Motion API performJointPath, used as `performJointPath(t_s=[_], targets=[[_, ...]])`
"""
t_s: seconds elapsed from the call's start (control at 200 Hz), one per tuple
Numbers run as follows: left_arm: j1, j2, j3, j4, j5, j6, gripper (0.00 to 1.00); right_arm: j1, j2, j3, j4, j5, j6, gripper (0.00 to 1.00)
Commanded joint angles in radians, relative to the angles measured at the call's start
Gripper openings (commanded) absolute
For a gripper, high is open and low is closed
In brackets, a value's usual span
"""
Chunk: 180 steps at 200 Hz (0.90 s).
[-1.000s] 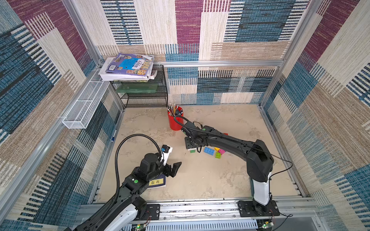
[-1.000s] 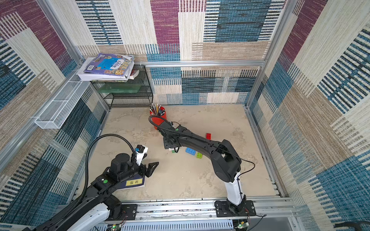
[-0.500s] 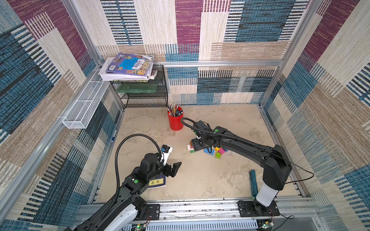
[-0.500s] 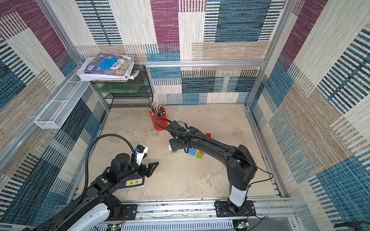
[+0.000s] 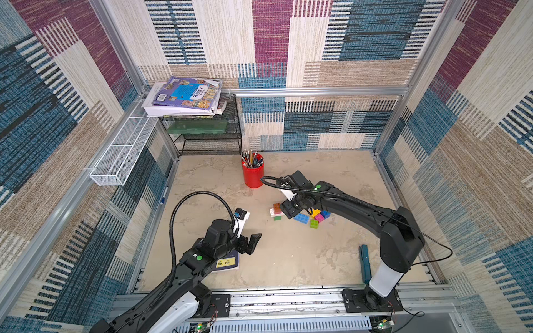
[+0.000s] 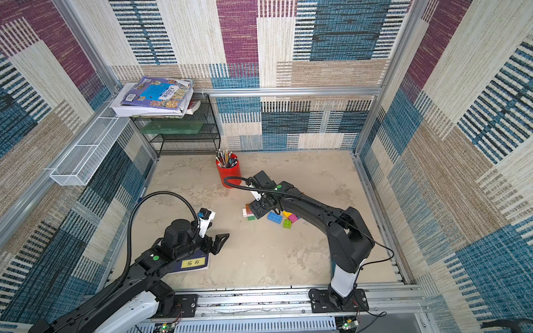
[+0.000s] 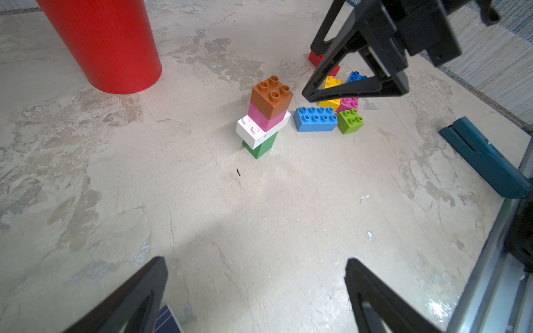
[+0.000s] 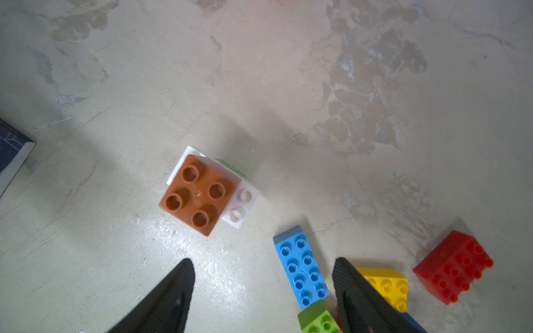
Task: Assemble the letter f with lego
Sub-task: Move the lego brick at the center of the board.
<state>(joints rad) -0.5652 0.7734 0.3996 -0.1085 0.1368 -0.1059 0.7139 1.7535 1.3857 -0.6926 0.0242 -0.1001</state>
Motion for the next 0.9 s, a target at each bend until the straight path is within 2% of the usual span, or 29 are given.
performJointPath(t_s=[0.0,0.085,0.331,0.511,0.896], targets=[[-0.001,0.016,0.013,0.009,0.01,-0.002,0.99,-0.007,0.018,0.027,0.023,-0.099,-0.132,0.78],[0.0,0.024,0.016,0.009,0.014,0.0,0.99,-0.012,0.038,0.053,0.0,-0.149,-0.183,0.78],[0.0,0.02,0.015,0.009,0.014,0.0,0.99,-0.03,0.09,0.107,-0.022,-0.186,-0.254,0.77],[0.0,0.02,0.015,0.009,0.014,0.0,0.99,-0.045,0.121,0.145,-0.033,-0.253,-0.3,0.74],[-0.001,0.018,0.015,0.006,0.014,0.0,0.99,-0.055,0.164,0.182,-0.061,-0.325,-0.345,0.67]])
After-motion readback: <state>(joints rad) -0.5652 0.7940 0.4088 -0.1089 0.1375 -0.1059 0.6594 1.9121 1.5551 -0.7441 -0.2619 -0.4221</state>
